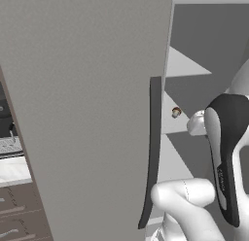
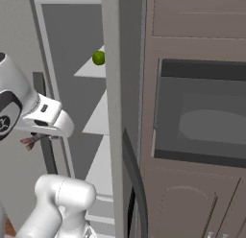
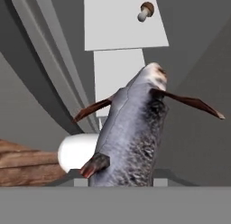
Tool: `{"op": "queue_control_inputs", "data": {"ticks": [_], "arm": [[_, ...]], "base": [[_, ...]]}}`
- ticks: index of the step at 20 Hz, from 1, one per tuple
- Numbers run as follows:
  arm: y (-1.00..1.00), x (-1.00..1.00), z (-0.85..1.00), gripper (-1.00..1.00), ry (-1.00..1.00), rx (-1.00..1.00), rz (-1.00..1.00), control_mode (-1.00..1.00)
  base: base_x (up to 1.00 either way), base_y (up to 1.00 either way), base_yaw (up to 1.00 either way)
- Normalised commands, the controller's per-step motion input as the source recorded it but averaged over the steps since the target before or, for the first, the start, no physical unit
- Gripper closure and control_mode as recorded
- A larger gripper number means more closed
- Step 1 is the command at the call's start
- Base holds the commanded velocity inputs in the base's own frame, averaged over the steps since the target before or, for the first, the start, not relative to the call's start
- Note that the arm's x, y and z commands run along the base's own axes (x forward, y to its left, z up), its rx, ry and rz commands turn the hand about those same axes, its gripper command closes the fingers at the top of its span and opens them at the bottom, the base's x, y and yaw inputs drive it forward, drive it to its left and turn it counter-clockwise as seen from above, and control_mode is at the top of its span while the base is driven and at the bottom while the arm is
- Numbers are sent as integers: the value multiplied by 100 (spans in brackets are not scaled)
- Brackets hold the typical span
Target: Take the lime, mushroom, and fish from the freezer and place them in the bowl on the counter.
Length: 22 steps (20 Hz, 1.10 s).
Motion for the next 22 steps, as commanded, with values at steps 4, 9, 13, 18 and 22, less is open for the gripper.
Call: {"op": "queue_control_inputs", "data": {"ticks": [4,9,13,18,22], "arm": [[11,0,0,100,0,0,1,-100],[0,0,0,100,0,0,0,-100],[0,0,0,100,0,0,0,100],[0,0,0,100,0,0,0,100],[0,0,0,100,0,0,0,100]], "base": [[0,0,0],[0,0,0],[-19,24,0],[-96,82,1],[-46,100,10]]}}
